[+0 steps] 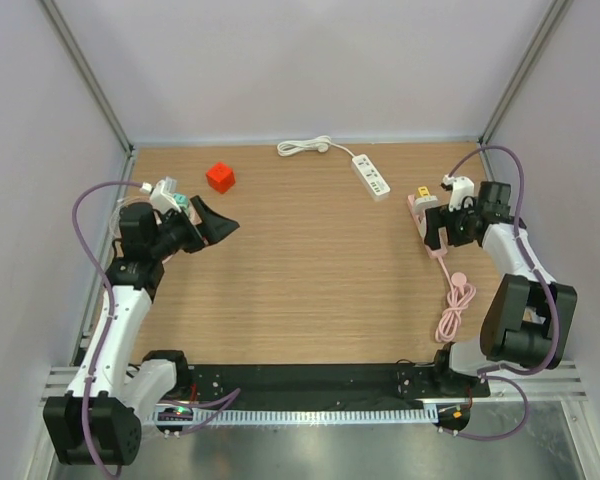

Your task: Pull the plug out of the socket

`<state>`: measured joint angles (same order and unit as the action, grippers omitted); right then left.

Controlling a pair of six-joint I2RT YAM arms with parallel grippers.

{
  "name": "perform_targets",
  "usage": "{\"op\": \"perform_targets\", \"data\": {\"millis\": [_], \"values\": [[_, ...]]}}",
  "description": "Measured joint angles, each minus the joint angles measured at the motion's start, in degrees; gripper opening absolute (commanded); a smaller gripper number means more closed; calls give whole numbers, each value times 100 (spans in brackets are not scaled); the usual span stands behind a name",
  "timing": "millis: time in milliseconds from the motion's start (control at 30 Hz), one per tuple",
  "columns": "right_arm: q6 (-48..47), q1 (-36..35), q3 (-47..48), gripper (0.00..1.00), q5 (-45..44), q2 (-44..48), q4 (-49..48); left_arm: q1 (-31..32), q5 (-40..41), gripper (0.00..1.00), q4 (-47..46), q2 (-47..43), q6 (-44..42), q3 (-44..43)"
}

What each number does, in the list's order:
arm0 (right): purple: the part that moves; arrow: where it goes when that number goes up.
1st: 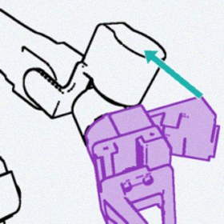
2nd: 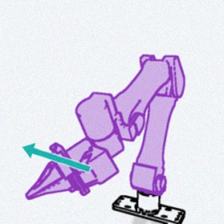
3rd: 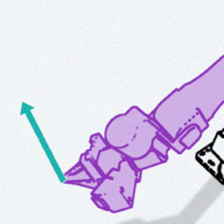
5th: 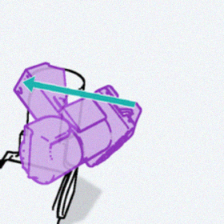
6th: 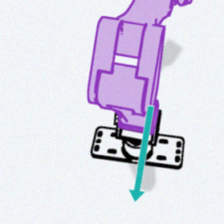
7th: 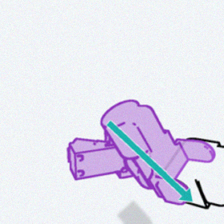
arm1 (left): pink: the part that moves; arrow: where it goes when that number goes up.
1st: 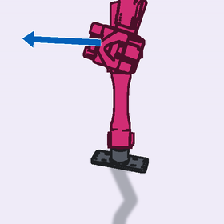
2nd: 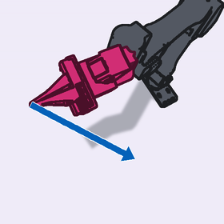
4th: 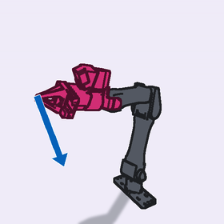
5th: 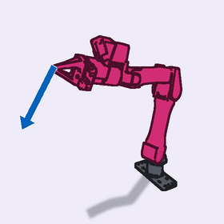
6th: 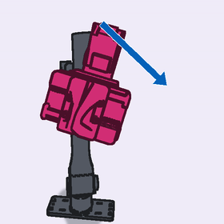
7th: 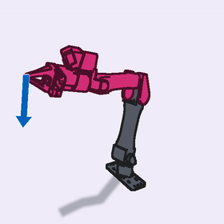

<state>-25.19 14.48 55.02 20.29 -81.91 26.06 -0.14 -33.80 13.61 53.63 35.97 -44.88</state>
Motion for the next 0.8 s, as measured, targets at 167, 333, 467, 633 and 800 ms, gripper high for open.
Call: {"op": "perform_targets", "data": {"millis": [167, 333, 467, 633, 800], "values": [[-42, -42, -192, 98, -52, -177, -337, 149, 15, 100, 57, 2, -70, 188], [-125, -284, -424, 97, -367, -376, -693, 153, 31, 100, 44, -7, -92, 201], [-232, -468, -452, 97, -667, -636, -925, 153, 33, 100, 42, -31, -96, 223], [-321, -511, -518, 96, -933, -828, -1226, 153, 31, 100, 39, -46, -109, 247], [-374, -511, -601, 92, -1051, -918, -1325, 153, 31, 100, 39, -48, -111, 260]]}}
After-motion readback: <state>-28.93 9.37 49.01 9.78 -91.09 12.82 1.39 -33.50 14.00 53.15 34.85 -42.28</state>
